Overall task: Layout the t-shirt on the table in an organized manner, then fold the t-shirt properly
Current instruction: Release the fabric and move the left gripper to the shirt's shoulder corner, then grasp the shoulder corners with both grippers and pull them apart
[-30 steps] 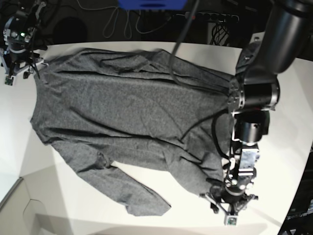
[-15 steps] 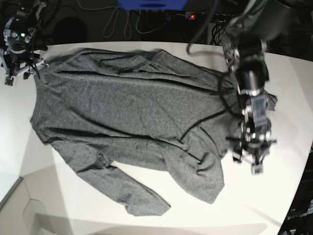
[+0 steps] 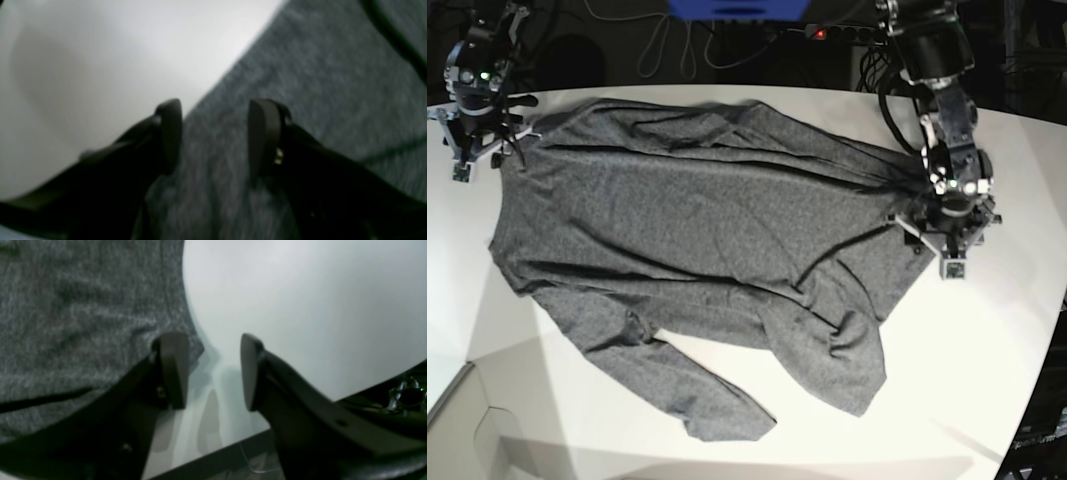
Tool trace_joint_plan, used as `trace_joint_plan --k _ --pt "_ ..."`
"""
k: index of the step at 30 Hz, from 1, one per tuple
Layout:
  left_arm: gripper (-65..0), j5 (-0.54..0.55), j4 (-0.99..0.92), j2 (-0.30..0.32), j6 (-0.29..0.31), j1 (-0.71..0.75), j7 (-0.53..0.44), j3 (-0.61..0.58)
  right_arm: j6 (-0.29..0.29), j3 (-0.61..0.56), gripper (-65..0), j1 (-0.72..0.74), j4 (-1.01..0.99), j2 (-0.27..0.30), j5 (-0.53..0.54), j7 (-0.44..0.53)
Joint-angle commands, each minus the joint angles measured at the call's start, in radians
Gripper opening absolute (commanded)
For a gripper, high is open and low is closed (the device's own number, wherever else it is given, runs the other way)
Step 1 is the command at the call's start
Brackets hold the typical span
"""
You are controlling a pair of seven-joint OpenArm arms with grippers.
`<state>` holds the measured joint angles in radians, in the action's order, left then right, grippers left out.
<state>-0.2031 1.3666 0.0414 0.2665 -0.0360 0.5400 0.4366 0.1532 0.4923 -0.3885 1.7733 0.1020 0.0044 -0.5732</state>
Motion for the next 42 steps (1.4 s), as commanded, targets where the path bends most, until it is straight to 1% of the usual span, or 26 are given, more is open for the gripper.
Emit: trace_joint_plan --k 1,5,12,16,21,25,27,28,29,30,32,34,36,37,38,42 --pt "-33.8 0.003 0.038 0.010 0.000 0.000 -0.022 0.001 -0.002 0.006 -38.9 0.000 0.018 0.012 -0.004 0.023" --pt "-33.8 0.004 0.069 0.030 0.000 0.037 -0.027 0.003 -0.002 0.006 -38.9 0.000 0.018 0.012 -0.004 0.023" --pt "-33.4 0.004 0.110 0.028 0.001 0.061 -0.025 0.005 -0.002 0.007 -38.9 -0.003 0.018 0.012 -0.004 0.023" --pt "-33.4 0.004 0.061 0.030 0.001 0.052 -0.028 0.005 -0.002 0.010 -38.9 -0.003 0.018 0.012 -0.004 0.023" --pt "-33.4 0.011 0.044 0.024 0.001 0.052 -0.028 0.005 -0.002 0.012 -38.9 -0.005 0.018 0.012 -0.004 0.023" --pt "-33.8 0.096 0.044 0.033 0.001 0.057 -0.021 0.005 -0.002 0.013 -38.9 -0.005 0.018 0.012 -0.004 0.023" --pt "-34.0 0.135 0.044 0.050 0.001 0.060 -0.021 0.005 -0.002 0.013 -38.9 -0.007 0.018 0.012 -0.004 0.023" --pt "-34.9 0.150 0.043 0.058 0.001 0.060 -0.019 0.005 -0.002 0.013 -38.9 -0.007 0.018 0.012 -0.004 0.023" --pt "-37.3 0.166 0.033 0.061 0.001 0.060 -0.019 0.005 -0.002 0.013 -38.9 -0.007 0.018 0.012 -0.004 0.023" --pt "-41.3 0.179 0.021 0.062 0.001 0.061 -0.019 0.005 -0.002 0.013 -38.9 -0.007 0.018 0.012 -0.004 0.023" --pt "-53.1 0.205 0.010 0.064 0.001 0.061 -0.019 0.015 -0.002 0.013 -38.9 -0.007 0.018 0.012 -0.004 0.023" --pt "-65.0 0.219 0.010 0.058 0.001 0.063 -0.019 0.061 -0.002 0.013 -38.9 -0.007 0.018 0.014 -0.004 0.023" --pt "-65.0 0.225 0.023 0.055 0.001 0.066 -0.021 0.089 -0.002 0.013 -38.9 -0.007 0.018 0.014 -0.004 0.023" --pt "-63.5 0.225 0.040 0.050 0.001 0.066 -0.021 0.092 -0.002 0.013 -38.9 -0.007 0.018 0.014 -0.004 0.023" --pt "-64.9 0.225 0.063 0.041 0.001 0.066 -0.024 0.094 -0.002 0.012 -38.9 -0.007 0.018 0.014 -0.004 0.023" --pt "-65.0 0.225 0.193 0.027 0.001 0.106 -0.022 0.090 -0.002 0.009 -38.9 -0.005 0.018 0.014 -0.004 0.023"
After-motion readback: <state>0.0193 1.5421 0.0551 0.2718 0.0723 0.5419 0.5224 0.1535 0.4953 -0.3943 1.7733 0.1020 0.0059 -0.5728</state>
